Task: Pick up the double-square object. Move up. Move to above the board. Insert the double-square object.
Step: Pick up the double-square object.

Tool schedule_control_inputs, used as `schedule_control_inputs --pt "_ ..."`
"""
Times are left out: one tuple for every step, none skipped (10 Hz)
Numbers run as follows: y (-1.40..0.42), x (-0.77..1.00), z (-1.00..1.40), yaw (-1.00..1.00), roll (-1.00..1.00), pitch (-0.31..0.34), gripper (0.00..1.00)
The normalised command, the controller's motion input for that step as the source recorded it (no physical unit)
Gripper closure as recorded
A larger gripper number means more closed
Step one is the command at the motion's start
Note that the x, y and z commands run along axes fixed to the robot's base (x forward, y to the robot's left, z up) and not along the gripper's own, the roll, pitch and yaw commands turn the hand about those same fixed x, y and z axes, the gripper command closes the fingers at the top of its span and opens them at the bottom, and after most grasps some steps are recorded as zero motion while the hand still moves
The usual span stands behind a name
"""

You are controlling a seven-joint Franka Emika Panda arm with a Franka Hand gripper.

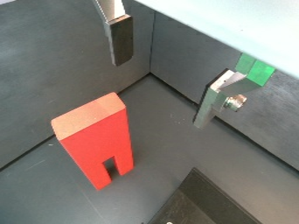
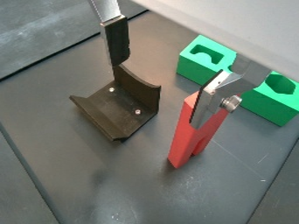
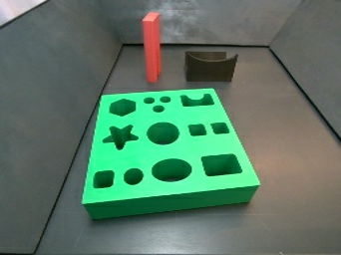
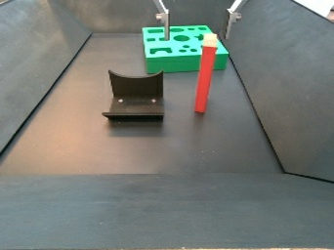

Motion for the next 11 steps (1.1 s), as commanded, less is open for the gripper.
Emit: schedule_control_inputs --pt "0.00 -0.09 -0.02 0.00 0.00 -0.011 0.00" --pt "-0.37 -0.73 -0.44 -0.14 0.00 -0.237 0.00" --pt "-0.47 -0.64 -0.68 -0.17 0.00 -0.203 0.00" --pt "-0.49 -0.63 -0.69 -0.17 0.00 -0.213 0.00" --pt "-0.42 -0.65 -0.53 -0.16 0.00 -0.269 0.00" --pt "-0.37 -0.65 -0.42 -0.12 0.00 -0.250 0.00" --pt "0.00 -0.03 0.00 0.00 0.00 -0.029 0.00" --pt "0.00 0.00 0.00 0.00 0.00 0.000 0.00" --pt "0.00 0.00 0.00 0.00 0.00 0.000 1.00" --pt "0.00 0.00 0.00 0.00 0.00 0.000 1.00" --pt "0.00 0.00 0.00 0.00 0.00 0.000 1.00"
